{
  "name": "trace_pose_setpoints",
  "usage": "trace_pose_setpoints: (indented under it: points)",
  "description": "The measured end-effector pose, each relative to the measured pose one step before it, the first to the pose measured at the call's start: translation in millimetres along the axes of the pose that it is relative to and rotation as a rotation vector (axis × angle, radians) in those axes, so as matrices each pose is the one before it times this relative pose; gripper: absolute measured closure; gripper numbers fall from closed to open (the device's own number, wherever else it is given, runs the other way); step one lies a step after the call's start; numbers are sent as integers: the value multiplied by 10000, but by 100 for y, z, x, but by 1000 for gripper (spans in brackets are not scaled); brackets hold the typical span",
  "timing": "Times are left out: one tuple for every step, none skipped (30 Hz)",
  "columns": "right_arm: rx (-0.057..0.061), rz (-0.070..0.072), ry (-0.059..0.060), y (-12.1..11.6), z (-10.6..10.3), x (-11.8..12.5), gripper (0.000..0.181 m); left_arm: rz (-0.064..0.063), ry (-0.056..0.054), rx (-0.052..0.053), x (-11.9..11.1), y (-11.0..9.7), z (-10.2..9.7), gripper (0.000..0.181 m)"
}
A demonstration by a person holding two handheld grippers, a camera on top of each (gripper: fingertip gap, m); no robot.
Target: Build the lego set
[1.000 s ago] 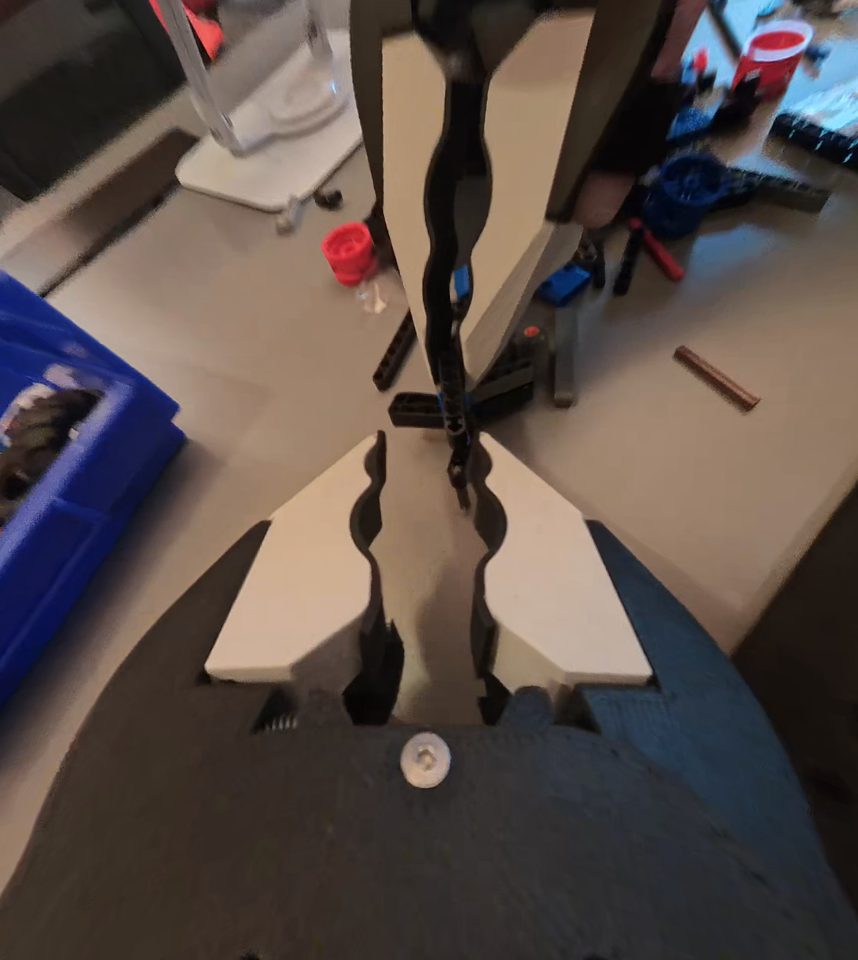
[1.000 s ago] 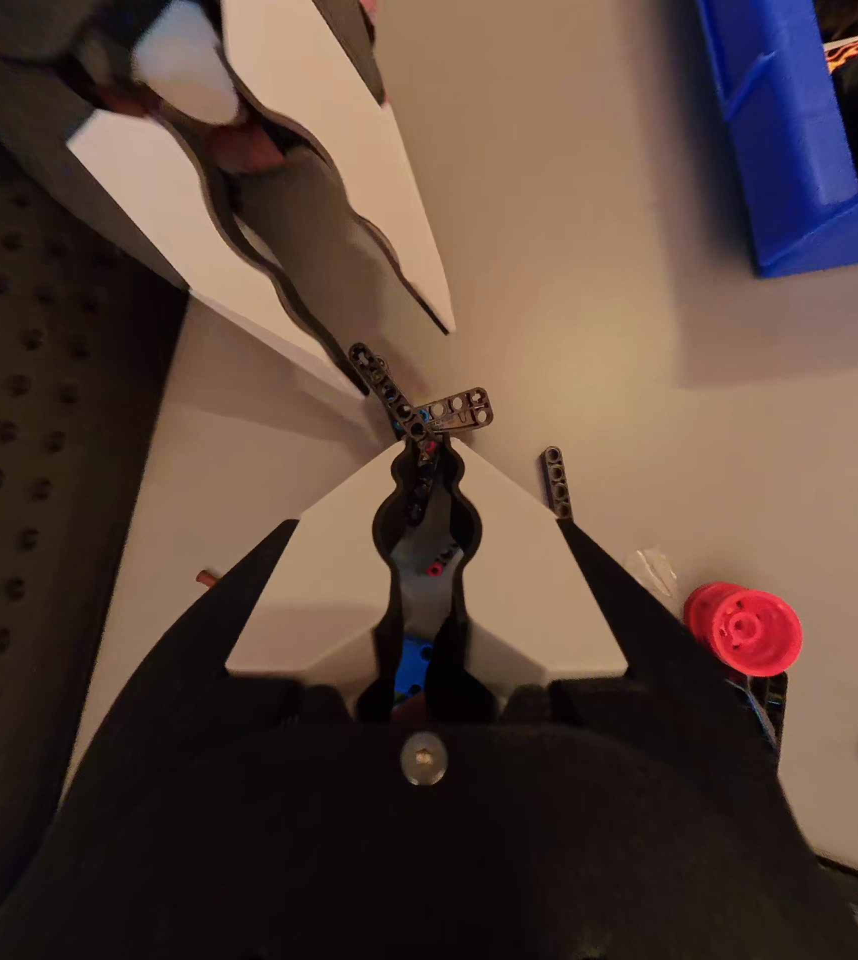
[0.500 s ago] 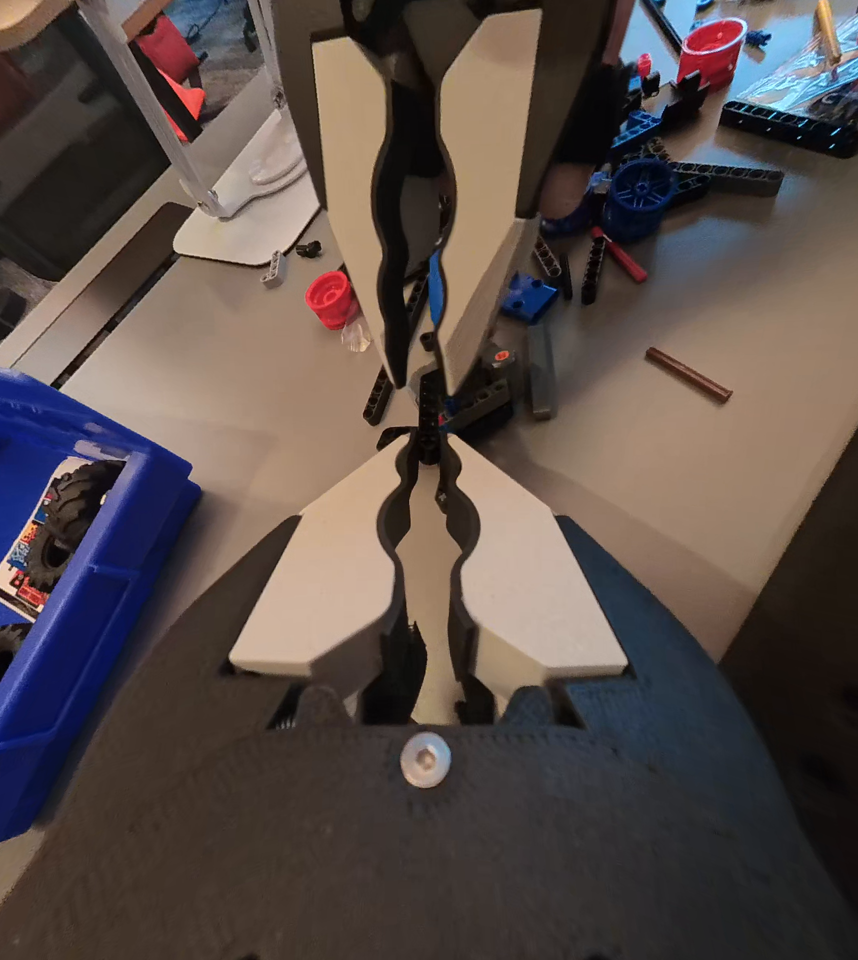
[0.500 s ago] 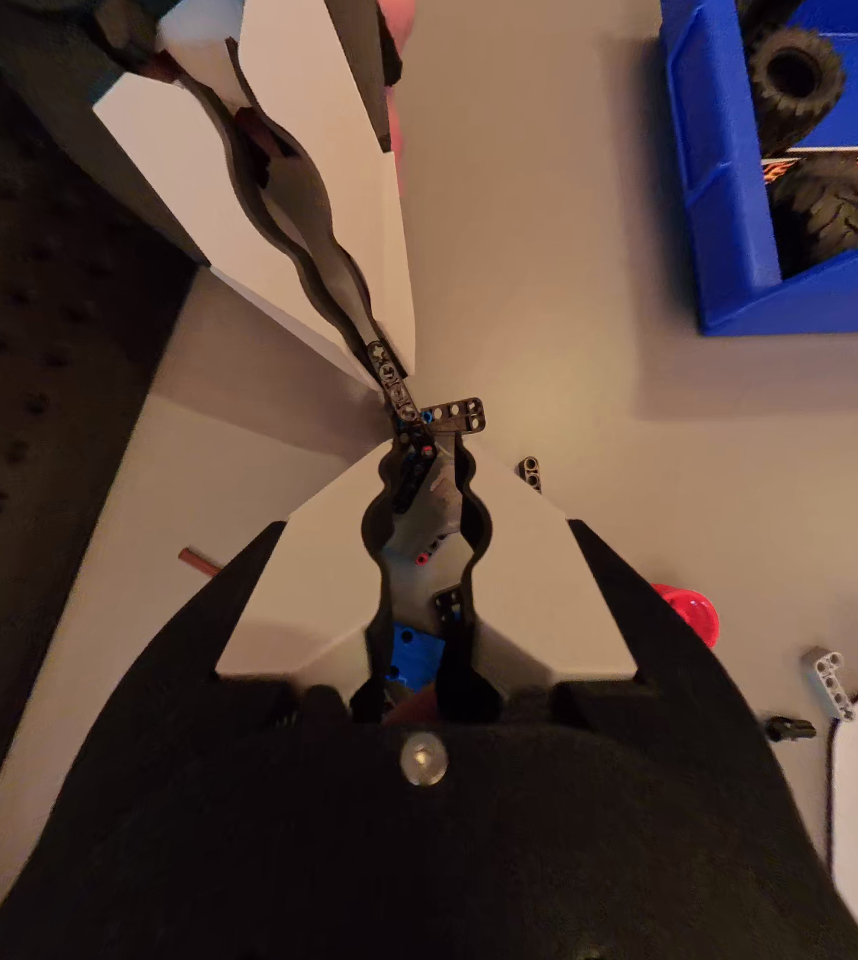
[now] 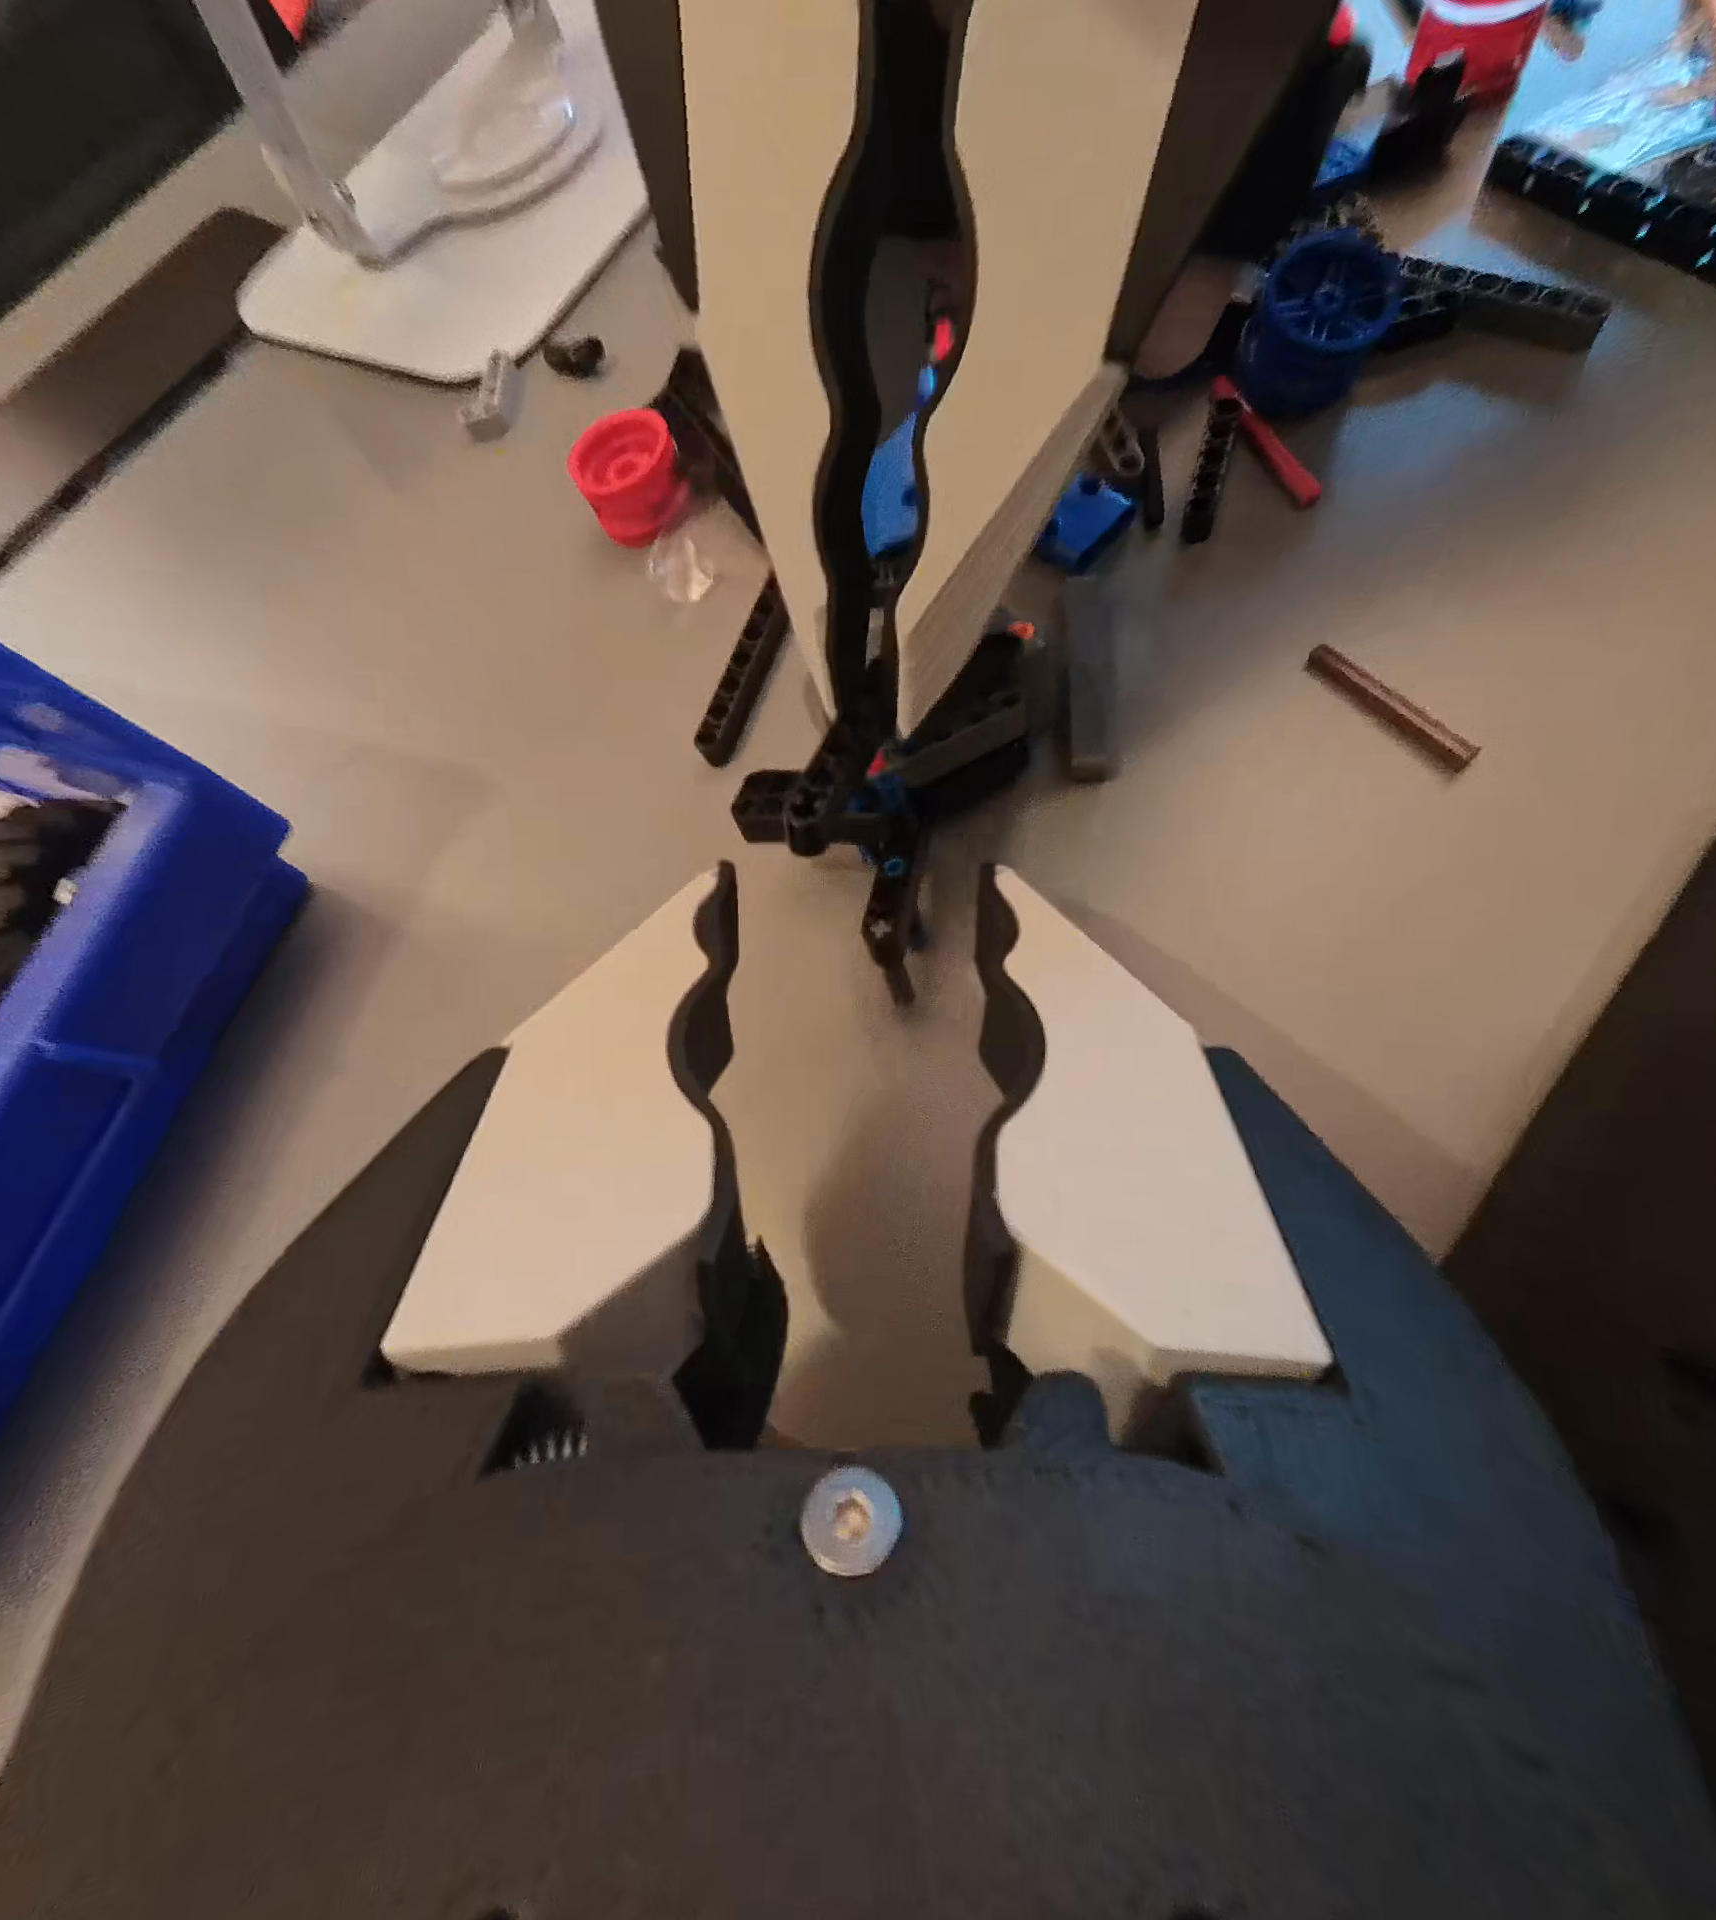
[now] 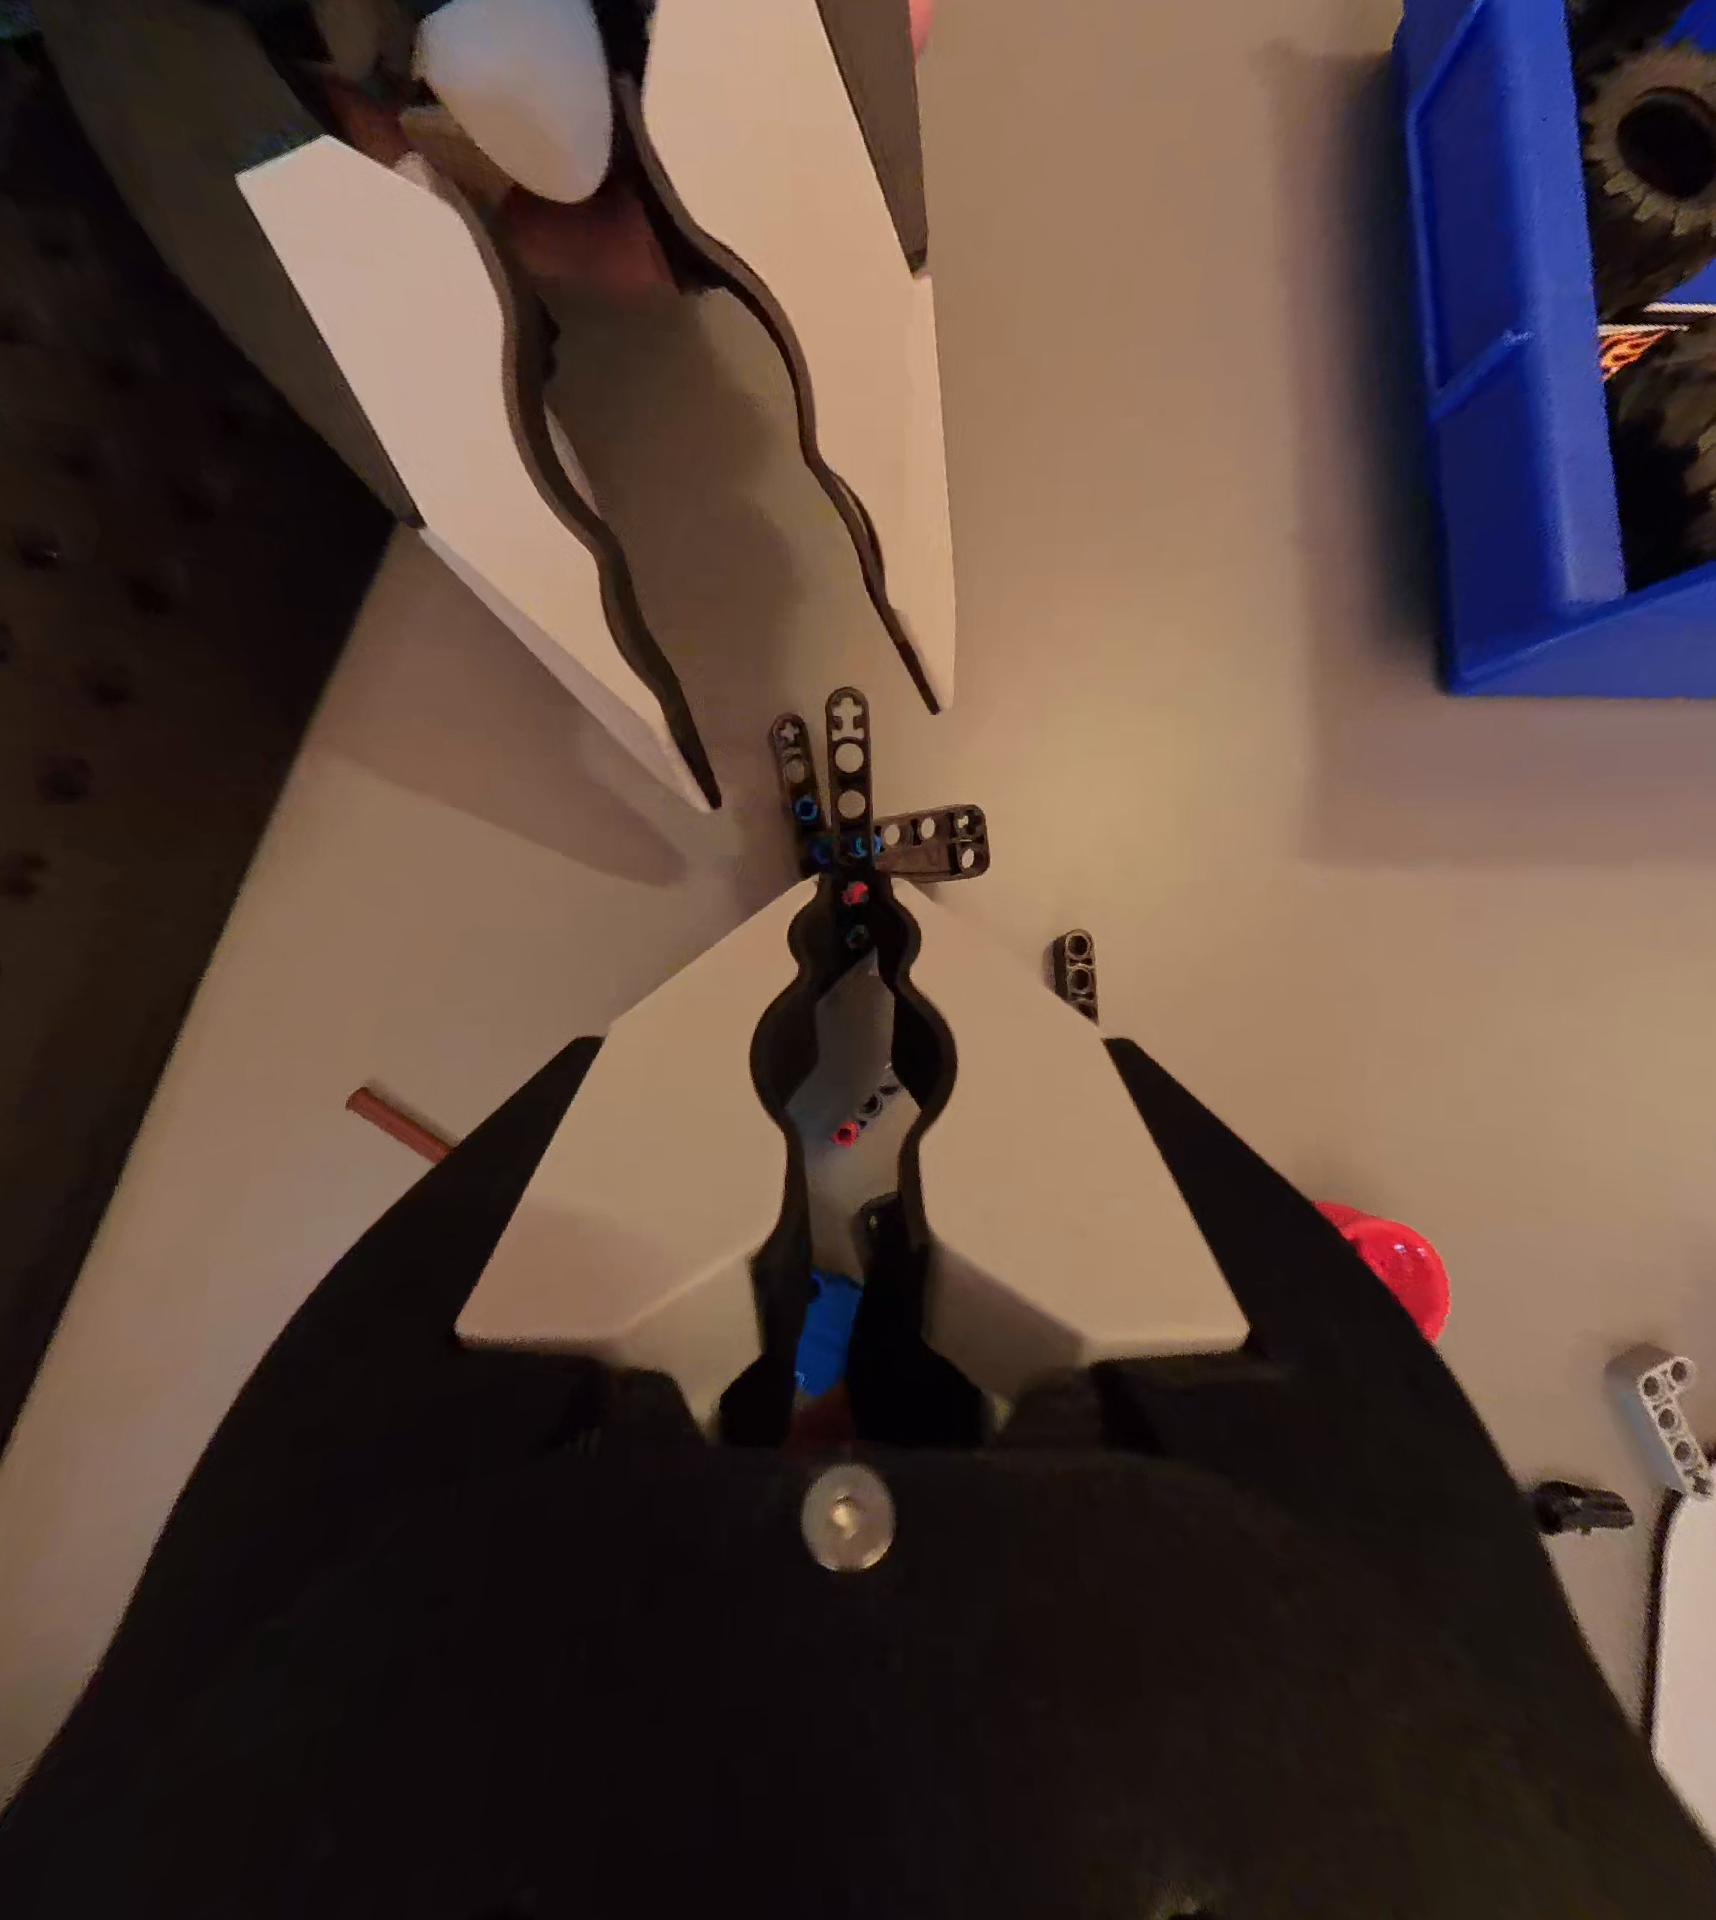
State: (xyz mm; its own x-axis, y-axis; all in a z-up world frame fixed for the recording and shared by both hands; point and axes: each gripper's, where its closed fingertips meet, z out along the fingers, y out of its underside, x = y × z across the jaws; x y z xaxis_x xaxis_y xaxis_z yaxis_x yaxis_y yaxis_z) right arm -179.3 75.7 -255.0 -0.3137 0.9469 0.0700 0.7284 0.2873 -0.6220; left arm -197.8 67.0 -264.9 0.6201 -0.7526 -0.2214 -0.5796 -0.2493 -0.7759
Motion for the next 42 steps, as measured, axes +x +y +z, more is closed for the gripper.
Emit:
trace_pose_setpoints:
  points:
    - [-15,8,-53,-5,58,-114,177,0,44,-243,79,523,235,139]
    - [-37,-48,-53,10,89,-136,177,60,-34,-245,-16,479,262,147]
    - [-66,-95,-22,47,92,-108,177,9,14,-226,40,364,263,156]
    - [-70,-58,23,65,108,-8,177,0,11,-69,56,91,222,165]
    - [-79,-49,14,115,112,5,177,-35,17,24,43,-21,204,172]
    - [-48,-59,10,103,62,26,177,-36,48,53,60,-31,153,172]
    - [12,-2,36,25,-18,97,177,-46,94,81,38,-50,10,173]
    - [-1,8,27,53,3,79,177,-89,101,70,66,-27,25,174]
    - [19,-39,-4,9,-2,8,177,-47,71,78,49,-21,23,174]
    - [-5,-28,4,5,-16,13,177,-20,71,72,50,-22,22,174]
    - [-26,-50,30,-20,19,38,177,-18,45,42,22,1,5,174]
    - [-41,-125,47,-17,22,27,177,27,34,33,16,-4,8,175]
    - [-66,-116,3,10,-1,-18,177,67,28,44,38,-16,11,175]
    - [-81,-72,-31,14,-14,-13,177,20,38,39,20,-7,7,176]
    - [-84,-117,-14,22,2,22,177,-12,39,36,-16,-15,20,176]
    - [-103,-131,-13,53,-1,55,177,11,39,34,2,-17,30,176]
    - [-118,-140,-39,32,-10,23,177,71,41,7,19,-21,16,176]
    - [-126,-153,-50,29,3,16,177,83,19,14,-20,-2,17,176]
    - [-148,-134,-62,28,17,63,177,0,45,9,-36,3,16,176]
    - [-151,-113,-110,7,9,18,177,28,67,10,6,3,6,176]
    - [-165,-104,-124,38,13,15,177,51,48,13,-18,-10,13,176]
    - [-186,-129,-116,28,10,13,177,16,62,10,-4,-7,21,176]
    - [-187,-131,-114,42,10,39,177,-1,41,1,-32,-6,32,176]
    - [-167,-120,-140,61,21,30,177,28,34,8,-29,-6,15,176]
    - [-124,-123,-187,34,21,-17,177,27,51,8,8,-9,15,176]
    - [-66,-98,-220,2,9,-9,177,16,55,9,11,2,4,176]
    - [-54,-67,-203,7,16,19,177,-9,30,0,-31,6,13,176]
    - [-80,-128,-128,2,11,6,177,36,35,9,10,-9,5,176]
    - [-97,-183,-79,15,15,-17,177,16,39,7,25,0,-2,176]
    - [-77,-182,-64,3,8,-11,177,4,27,1,-6,10,-2,176]
    - [-27,-126,-82,-10,2,-13,177,21,34,8,20,-7,4,176]
    - [18,2,-132,9,9,-10,177,18,27,7,-3,-3,3,176]
    - [32,23,-142,7,1,7,177,-6,39,4,-12,4,9,175]
    - [17,-52,-117,13,12,-2,177,11,38,4,0,-11,5,175]
    - [2,-93,-97,10,-2,10,177,28,37,8,5,-4,3,175]
    - [-6,-47,-109,-6,16,13,176,1,39,7,-10,3,5,175]
    - [-6,10,-110,-11,17,42,176,-17,28,0,-20,10,5,175]
    - [7,33,-94,-4,13,52,177,-4,13,-2,-20,14,-5,175]
    - [13,-2,-70,38,72,-15,176,5,15,5,3,-4,2,175]
    - [62,-6,-73,22,127,-63,176,24,11,4,39,-17,7,176]
    - [141,72,-86,-21,72,-41,177,26,-26,10,2,-21,1,176]
    - [89,61,-21,3,14,-16,176,7,3,-1,14,5,7,176]
